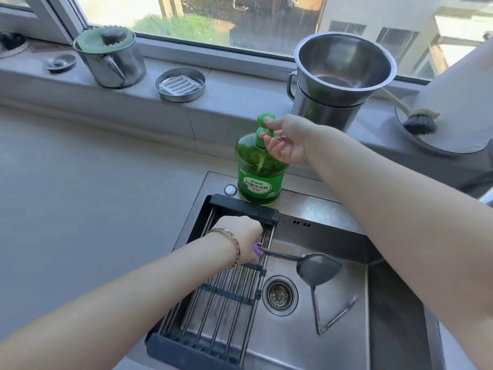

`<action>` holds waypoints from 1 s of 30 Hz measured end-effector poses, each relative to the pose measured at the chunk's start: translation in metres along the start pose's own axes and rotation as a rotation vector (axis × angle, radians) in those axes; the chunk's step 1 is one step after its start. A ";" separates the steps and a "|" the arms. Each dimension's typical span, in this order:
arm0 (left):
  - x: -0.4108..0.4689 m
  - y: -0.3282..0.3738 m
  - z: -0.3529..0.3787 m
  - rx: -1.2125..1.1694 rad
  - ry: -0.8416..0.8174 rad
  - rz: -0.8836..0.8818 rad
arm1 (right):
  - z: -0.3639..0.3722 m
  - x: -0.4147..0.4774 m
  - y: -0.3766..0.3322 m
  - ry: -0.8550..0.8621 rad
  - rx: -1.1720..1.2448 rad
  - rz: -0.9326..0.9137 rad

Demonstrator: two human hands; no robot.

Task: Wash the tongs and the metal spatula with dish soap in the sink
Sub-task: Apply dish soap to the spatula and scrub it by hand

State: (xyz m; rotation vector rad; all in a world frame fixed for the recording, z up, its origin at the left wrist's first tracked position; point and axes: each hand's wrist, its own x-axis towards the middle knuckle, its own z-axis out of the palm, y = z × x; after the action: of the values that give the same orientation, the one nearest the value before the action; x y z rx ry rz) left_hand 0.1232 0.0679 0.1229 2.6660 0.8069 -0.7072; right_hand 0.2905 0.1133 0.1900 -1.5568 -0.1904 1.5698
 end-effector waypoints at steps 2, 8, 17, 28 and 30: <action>0.001 0.000 0.003 -0.030 -0.011 -0.004 | 0.000 0.000 0.000 -0.008 0.024 0.016; 0.000 -0.006 0.009 -0.168 -0.043 -0.067 | 0.010 0.006 0.003 0.006 0.083 0.017; -0.016 -0.014 0.016 -0.303 -0.105 -0.111 | 0.014 0.005 0.002 0.005 0.112 0.024; -0.044 0.007 0.013 -0.548 -0.069 -0.150 | -0.016 -0.074 0.156 0.281 0.063 -0.368; -0.050 0.019 0.013 -0.621 -0.074 -0.132 | -0.023 -0.085 0.211 0.373 -0.298 -0.613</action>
State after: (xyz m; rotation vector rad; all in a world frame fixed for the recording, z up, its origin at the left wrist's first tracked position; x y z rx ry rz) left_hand 0.0927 0.0248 0.1401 2.0353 0.9939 -0.4767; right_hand 0.1960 -0.0785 0.1081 -1.7667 -0.6460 0.7850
